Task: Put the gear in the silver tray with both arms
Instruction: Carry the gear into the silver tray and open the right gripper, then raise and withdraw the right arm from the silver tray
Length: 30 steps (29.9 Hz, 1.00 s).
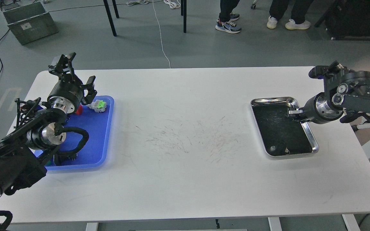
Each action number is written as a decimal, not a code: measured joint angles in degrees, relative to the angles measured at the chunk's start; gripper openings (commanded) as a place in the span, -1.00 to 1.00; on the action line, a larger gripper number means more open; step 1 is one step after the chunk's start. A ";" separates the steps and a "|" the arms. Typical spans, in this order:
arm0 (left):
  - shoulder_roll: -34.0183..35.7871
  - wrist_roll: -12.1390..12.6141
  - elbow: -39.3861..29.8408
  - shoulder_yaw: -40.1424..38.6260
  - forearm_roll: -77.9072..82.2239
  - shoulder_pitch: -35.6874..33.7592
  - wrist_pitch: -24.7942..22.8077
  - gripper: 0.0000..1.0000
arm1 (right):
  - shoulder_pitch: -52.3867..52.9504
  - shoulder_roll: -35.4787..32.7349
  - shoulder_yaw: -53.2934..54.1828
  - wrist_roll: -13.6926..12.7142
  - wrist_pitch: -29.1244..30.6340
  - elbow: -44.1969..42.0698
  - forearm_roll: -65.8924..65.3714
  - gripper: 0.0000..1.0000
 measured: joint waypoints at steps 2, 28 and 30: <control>-0.02 0.00 0.00 -0.01 0.00 -0.02 0.00 0.96 | -0.90 0.50 0.00 0.00 -0.58 -0.06 -0.19 -0.97; 0.39 0.00 0.09 0.33 0.23 0.05 0.00 0.96 | -4.74 3.21 3.03 -0.14 -1.00 -0.83 -1.25 0.85; 0.40 0.05 0.15 0.28 0.27 0.05 0.00 0.96 | -4.75 3.02 5.35 -0.14 -1.14 -0.88 -1.08 0.87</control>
